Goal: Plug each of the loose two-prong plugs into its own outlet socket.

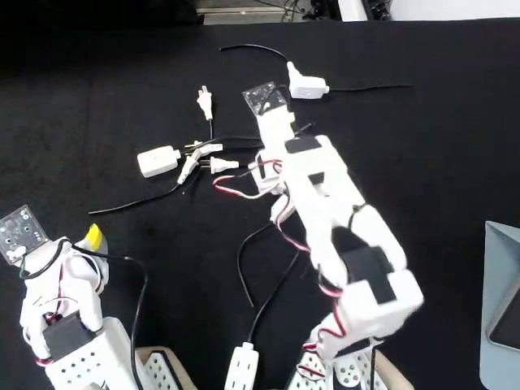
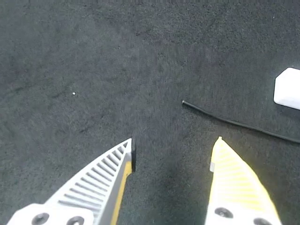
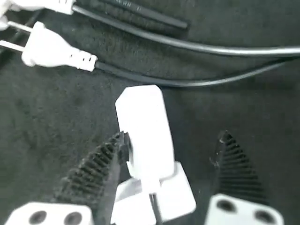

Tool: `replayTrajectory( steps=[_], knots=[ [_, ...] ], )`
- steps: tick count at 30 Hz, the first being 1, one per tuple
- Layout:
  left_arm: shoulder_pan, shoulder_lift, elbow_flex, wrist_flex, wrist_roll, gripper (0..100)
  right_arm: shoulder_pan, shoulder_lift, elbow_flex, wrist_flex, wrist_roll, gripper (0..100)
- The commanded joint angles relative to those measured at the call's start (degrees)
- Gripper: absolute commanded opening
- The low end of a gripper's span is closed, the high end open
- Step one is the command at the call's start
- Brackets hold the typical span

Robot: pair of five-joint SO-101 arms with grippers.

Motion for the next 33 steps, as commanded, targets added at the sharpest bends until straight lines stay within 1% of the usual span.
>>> replayTrajectory(
  steps=[1, 3, 9, 12, 14, 19, 22, 25, 27, 30, 31, 33],
  knots=[
    [-0.31, -0.18, -0.40, -1.14, 0.00, 27, 0.88, 5.23, -6.11, -0.88, 0.35, 28.7],
    [-0.31, -0.18, -0.40, -1.14, 0.00, 27, 0.79, 5.67, -6.37, -0.88, 0.26, 24.0],
    [-0.31, -0.18, -0.40, -1.14, 0.00, 27, 0.35, 2.33, -6.29, -0.88, 0.26, 1.4],
    [-0.31, -0.18, -0.40, -1.14, 0.00, 27, -0.53, -2.59, -4.79, 2.81, 0.00, 1.3],
    [-0.31, -0.18, -0.40, -1.05, 0.00, 27, -2.73, -6.46, -3.65, 5.89, -0.53, 1.1],
    [-0.31, -0.18, -0.40, -1.05, 0.00, 27, -8.79, -14.29, -0.57, 11.08, -7.21, 1.2],
    [-0.40, -0.18, -0.40, -1.05, 0.00, 27, -12.04, -14.64, 1.45, 11.25, -10.46, 1.4],
    [-0.48, -0.18, -0.40, -1.05, 0.00, 27, -14.15, -12.18, 2.86, 10.37, -11.87, 1.7],
    [-0.48, -0.18, -0.40, -1.05, 0.00, 27, -15.56, -9.89, 3.12, 10.55, -13.19, 6.3],
    [-0.31, -0.18, -0.40, -1.05, 0.00, 27, -18.46, -8.22, 2.68, 13.63, -15.56, 18.6],
    [-0.31, -0.18, -0.40, -1.05, 0.00, 27, -19.96, -8.22, 2.33, 15.03, -16.00, 19.8],
    [-0.31, -0.18, -0.40, -1.05, 0.00, 27, -22.51, -8.48, 0.92, 17.58, -16.88, 18.8]
  ],
)
